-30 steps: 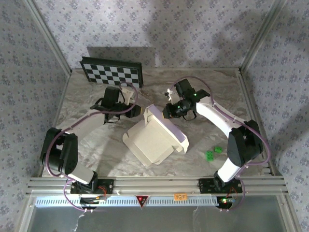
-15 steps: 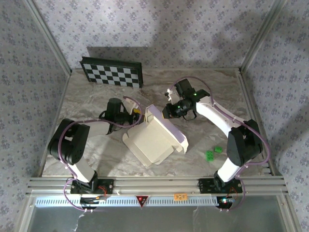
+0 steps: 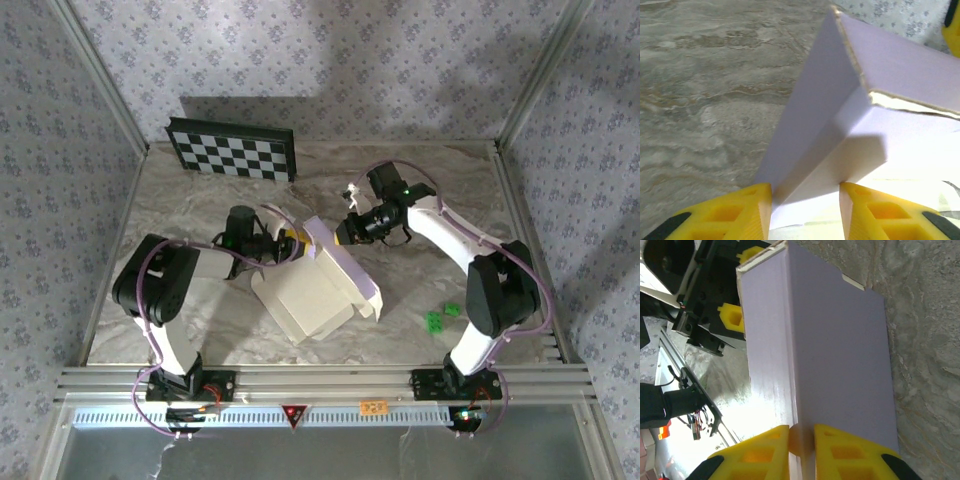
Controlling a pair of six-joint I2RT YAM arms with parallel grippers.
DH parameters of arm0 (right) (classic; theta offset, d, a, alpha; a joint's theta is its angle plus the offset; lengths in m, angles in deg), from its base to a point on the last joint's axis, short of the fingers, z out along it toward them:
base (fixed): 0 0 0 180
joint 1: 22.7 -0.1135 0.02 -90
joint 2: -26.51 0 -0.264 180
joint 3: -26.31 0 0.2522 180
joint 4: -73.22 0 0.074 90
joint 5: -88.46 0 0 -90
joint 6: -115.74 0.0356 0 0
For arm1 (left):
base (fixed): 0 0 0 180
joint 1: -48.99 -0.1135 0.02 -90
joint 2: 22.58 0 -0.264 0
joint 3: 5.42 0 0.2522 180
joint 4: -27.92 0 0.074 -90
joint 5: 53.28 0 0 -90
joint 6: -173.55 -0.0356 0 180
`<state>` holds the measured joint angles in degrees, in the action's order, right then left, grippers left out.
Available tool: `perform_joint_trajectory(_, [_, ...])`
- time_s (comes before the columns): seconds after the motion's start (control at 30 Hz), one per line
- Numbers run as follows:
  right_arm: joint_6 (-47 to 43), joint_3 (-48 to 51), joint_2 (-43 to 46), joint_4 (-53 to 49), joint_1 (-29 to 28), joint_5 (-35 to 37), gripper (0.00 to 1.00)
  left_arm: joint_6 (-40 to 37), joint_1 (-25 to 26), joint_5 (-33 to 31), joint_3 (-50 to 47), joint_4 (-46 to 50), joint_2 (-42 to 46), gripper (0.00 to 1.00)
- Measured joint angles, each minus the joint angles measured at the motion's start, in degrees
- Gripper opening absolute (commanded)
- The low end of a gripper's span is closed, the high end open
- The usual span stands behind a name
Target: Fold the paper box
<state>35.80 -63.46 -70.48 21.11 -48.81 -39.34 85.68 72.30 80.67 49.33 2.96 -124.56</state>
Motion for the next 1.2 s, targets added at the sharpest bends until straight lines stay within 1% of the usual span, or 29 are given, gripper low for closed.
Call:
perform_joint_trajectory(0.13, [-0.3, 0.0, -0.3, 0.0, 0.6, -1.4, 0.17, -0.8, 0.1, -0.2, 1.7, 0.5, -1.3, 0.21])
perform_joint_trajectory(0.23, [-0.4, 0.0, -0.4, -0.1, 0.9, -2.0, 0.17, -1.2, 0.1, -1.2, 2.2, 1.1, -1.4, 0.14])
perform_joint_trajectory(0.47, [-0.5, 0.0, -0.5, -0.2, 1.4, -2.6, 0.17, -1.9, 1.0, -4.4, 2.3, 0.8, -1.4, 0.02])
perform_joint_trajectory(0.53, [-0.5, 0.0, -0.5, -0.2, 1.5, -2.6, 0.17, -1.9, 1.3, -5.5, 2.3, 0.4, -1.4, 0.00])
perform_joint_trajectory(0.57, [-0.5, 0.0, -0.5, -0.2, 1.5, -2.7, 0.17, -1.9, 1.5, -6.2, 2.3, 0.2, -1.4, 0.01])
perform_joint_trajectory(0.6, [-0.5, 0.0, -0.5, -0.2, 1.5, -2.7, 0.17, -1.9, 1.8, -7.0, 2.2, 0.1, -1.3, 0.04])
perform_joint_trajectory(0.63, [-0.5, 0.0, -0.6, -0.2, 1.5, -2.7, 0.17, -1.9, 2.0, -7.6, 2.2, 0.0, -1.2, 0.10])
perform_joint_trajectory(0.7, [-0.6, 0.0, -0.6, -0.2, 1.5, -2.9, 0.17, -1.4, 2.5, -8.9, 2.3, -0.1, -1.2, 0.26])
perform_joint_trajectory(0.8, [-0.7, 0.0, -0.9, -0.2, 1.5, -3.3, 0.17, -0.6, 3.0, -9.8, 2.4, 0.2, -1.2, 0.39])
perform_joint_trajectory(0.87, [-0.9, 0.0, -0.9, -0.2, 1.5, -3.6, 0.17, -0.2, 3.3, -10.1, 2.8, 0.7, -1.3, 0.44])
perform_joint_trajectory(1.07, [-1.8, 0.0, -0.9, 0.1, 1.5, -3.6, 0.17, 0.3, 3.5, -9.0, 5.5, 1.7, -2.2, 0.45])
perform_joint_trajectory(1.13, [-2.0, 0.0, -1.0, 0.1, 1.6, -3.6, 0.17, 0.3, 3.5, -8.2, 6.4, 1.9, -3.0, 0.42])
perform_joint_trajectory(1.2, [-2.0, 0.0, -1.0, 0.0, 1.8, -3.6, 0.17, 0.4, 3.5, -7.2, 7.4, 2.1, -3.8, 0.32])
